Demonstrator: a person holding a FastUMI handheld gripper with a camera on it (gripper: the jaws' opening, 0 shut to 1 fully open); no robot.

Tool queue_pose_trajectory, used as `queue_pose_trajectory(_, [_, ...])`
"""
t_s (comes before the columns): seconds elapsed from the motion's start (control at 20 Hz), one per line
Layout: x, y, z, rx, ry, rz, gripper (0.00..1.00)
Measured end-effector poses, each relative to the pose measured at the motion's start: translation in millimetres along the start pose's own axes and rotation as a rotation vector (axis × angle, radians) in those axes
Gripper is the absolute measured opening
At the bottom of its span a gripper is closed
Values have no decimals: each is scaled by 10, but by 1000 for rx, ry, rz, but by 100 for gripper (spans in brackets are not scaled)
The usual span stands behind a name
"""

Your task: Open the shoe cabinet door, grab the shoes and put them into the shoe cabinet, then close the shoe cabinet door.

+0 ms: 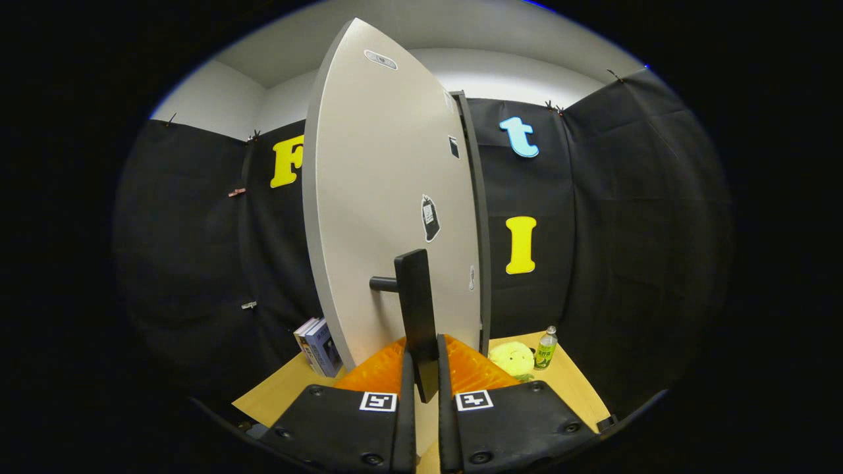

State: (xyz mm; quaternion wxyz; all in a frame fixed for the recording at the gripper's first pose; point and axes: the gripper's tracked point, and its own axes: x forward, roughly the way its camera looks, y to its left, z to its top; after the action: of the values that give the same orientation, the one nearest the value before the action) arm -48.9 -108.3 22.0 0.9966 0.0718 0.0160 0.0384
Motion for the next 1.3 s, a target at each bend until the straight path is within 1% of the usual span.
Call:
queue_pose_trajectory(0.25, [-87,-387,32,44,4,-2,17])
queue_pose_trajectory(0.35, [-117,-545,52,21,-2,-8,15])
queue_pose_trajectory(0.45, [-128,-694,84,6,-15,-26,13])
queue_pose_trajectory(0.55, [-140,-857,82,13,-30,-53,12])
queue_pose_trajectory(0.7, [-198,-1026,90,30,-40,-68,12])
queue_pose_trajectory(0.8, [-223,-1001,101,73,-47,-45,12])
queue_pose_trajectory(0.9, [-221,-1000,80,67,-50,-32,12])
queue_pose_trajectory(1.0, [-251,-1034,68,43,-48,-41,12])
queue_pose_trajectory(1.3, [-481,-998,100,55,-58,-73,12])
